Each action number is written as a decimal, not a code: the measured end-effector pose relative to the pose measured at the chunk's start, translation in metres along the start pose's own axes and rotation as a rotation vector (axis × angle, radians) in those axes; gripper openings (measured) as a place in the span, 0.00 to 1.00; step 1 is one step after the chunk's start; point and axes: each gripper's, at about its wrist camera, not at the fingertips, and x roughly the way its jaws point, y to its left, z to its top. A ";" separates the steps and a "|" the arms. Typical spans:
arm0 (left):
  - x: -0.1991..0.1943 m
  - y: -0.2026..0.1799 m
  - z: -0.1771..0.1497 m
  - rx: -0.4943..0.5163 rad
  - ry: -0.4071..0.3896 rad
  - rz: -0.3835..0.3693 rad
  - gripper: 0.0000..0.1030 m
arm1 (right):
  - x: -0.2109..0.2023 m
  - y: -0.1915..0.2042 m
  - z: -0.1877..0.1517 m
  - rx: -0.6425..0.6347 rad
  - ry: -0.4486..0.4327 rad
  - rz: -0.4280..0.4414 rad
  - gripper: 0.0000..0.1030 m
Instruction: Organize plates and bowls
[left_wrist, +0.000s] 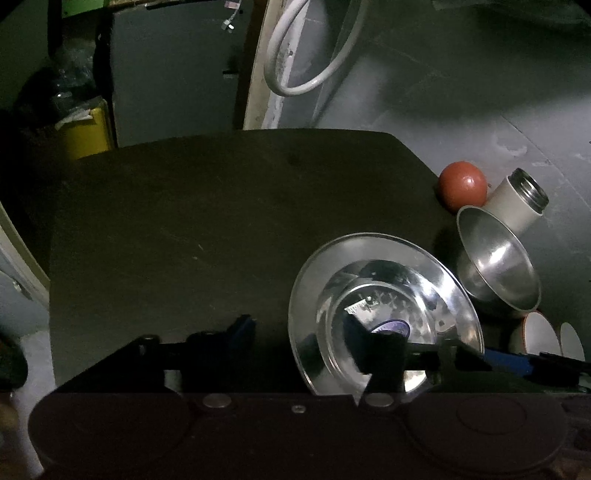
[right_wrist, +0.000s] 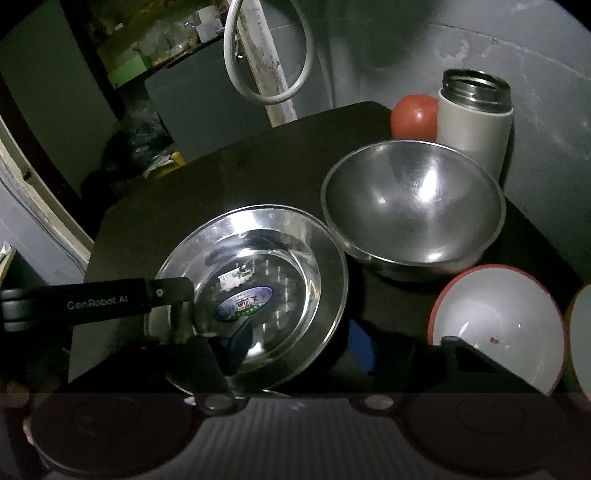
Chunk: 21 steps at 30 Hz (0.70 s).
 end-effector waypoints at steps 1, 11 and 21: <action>0.000 0.000 0.000 -0.002 0.002 -0.005 0.40 | 0.000 0.000 0.000 -0.002 0.000 0.002 0.53; -0.004 0.007 -0.003 -0.004 -0.024 0.014 0.20 | 0.004 0.005 0.005 -0.016 -0.006 0.016 0.35; -0.034 0.011 0.004 0.016 -0.114 0.054 0.20 | -0.011 0.018 0.009 -0.062 -0.070 0.068 0.35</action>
